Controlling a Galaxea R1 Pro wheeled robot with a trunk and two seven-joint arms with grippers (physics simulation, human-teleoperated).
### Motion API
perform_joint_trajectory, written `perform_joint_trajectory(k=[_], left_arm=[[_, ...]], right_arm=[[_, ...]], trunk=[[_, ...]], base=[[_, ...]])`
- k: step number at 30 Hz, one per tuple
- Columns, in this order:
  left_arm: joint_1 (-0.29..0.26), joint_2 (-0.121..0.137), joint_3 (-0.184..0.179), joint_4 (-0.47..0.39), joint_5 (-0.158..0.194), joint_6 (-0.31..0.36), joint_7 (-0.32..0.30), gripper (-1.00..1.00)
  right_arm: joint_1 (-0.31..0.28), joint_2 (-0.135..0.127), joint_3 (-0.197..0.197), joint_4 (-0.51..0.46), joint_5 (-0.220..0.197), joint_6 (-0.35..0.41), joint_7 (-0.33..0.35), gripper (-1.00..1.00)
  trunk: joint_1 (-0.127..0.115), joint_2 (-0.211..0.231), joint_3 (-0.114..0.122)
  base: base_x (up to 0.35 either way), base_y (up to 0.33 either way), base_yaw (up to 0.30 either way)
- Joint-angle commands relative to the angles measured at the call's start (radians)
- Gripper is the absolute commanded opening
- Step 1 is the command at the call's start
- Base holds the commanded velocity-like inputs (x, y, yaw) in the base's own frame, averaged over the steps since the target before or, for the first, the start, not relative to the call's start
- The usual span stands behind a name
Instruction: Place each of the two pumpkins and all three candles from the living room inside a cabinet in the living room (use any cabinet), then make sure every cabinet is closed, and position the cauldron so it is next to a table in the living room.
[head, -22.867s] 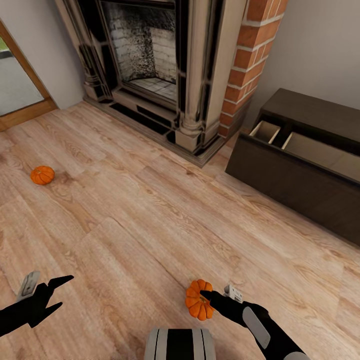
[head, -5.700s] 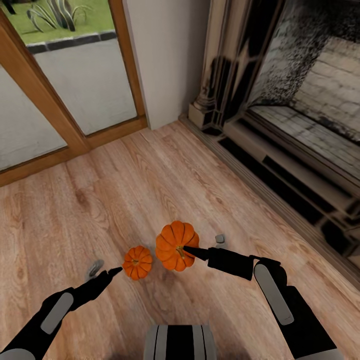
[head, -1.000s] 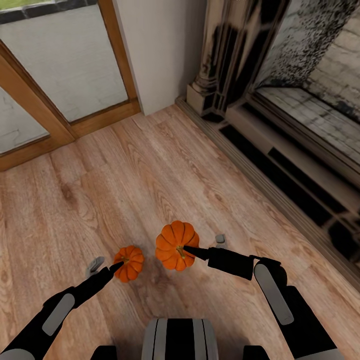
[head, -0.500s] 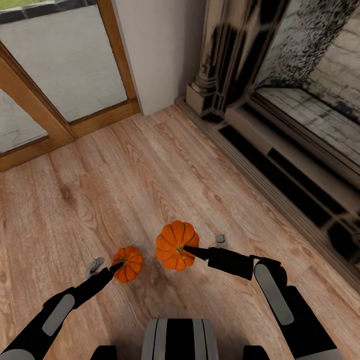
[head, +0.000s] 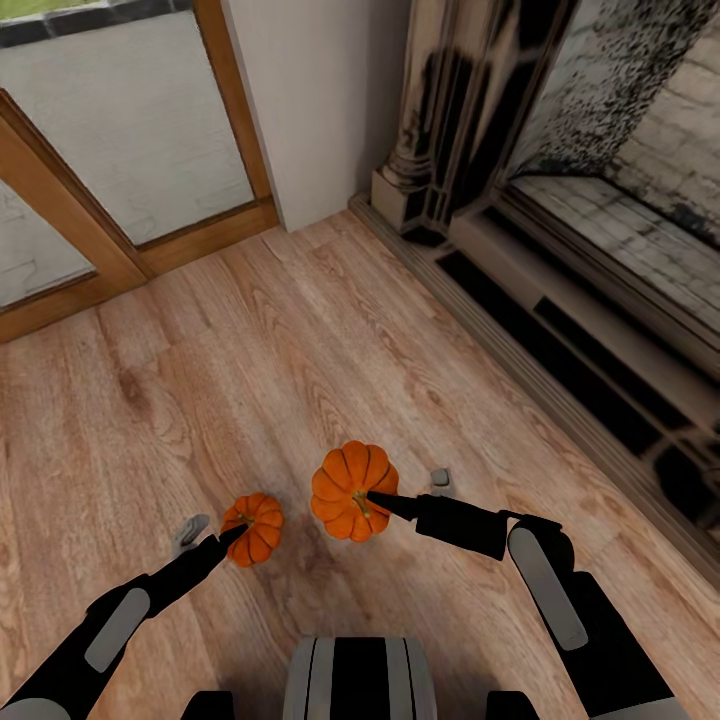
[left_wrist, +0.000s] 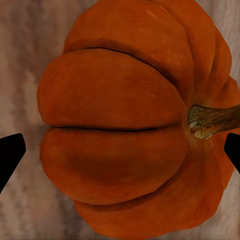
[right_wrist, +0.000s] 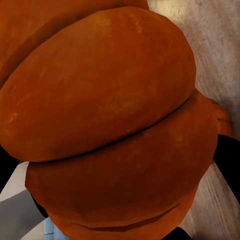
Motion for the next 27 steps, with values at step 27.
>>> perform_joint_trajectory(k=[27], left_arm=[[0.000,0.004,-0.002,0.001,0.012,0.006,0.002,1.00]], right_arm=[[0.000,0.000,0.000,-0.002,-0.006,0.006,-0.001,-1.00]], trunk=[[0.000,0.000,-0.001]], base=[[0.000,-0.006,0.000]])
